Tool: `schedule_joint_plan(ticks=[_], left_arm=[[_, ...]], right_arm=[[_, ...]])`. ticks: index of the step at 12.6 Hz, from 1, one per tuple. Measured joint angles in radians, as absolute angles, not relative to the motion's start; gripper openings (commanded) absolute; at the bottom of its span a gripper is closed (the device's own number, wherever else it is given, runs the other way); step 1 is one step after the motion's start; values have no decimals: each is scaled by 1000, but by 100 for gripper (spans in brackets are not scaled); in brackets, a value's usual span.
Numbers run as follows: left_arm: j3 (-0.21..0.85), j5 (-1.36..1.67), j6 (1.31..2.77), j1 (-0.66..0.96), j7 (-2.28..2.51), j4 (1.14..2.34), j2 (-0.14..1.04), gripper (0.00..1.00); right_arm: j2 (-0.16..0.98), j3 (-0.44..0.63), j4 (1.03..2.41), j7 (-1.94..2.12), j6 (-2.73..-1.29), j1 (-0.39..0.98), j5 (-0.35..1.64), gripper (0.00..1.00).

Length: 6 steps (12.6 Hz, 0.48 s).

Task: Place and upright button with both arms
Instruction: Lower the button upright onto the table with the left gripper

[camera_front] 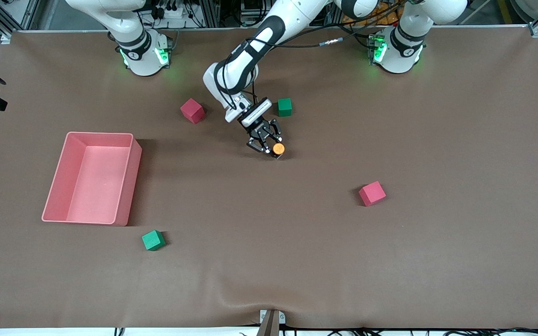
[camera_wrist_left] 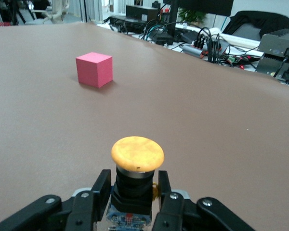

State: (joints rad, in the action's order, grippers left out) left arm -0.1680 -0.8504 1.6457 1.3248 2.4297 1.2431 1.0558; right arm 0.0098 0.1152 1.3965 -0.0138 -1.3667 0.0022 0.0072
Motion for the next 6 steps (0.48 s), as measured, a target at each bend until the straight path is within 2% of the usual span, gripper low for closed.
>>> schedule_joint_plan(ticks=[6], left_arm=[[-174,-873,1647,1324,2434,1243,1079,0]], right_arm=[[10,115,1397,-14,-1367,10,8,100]])
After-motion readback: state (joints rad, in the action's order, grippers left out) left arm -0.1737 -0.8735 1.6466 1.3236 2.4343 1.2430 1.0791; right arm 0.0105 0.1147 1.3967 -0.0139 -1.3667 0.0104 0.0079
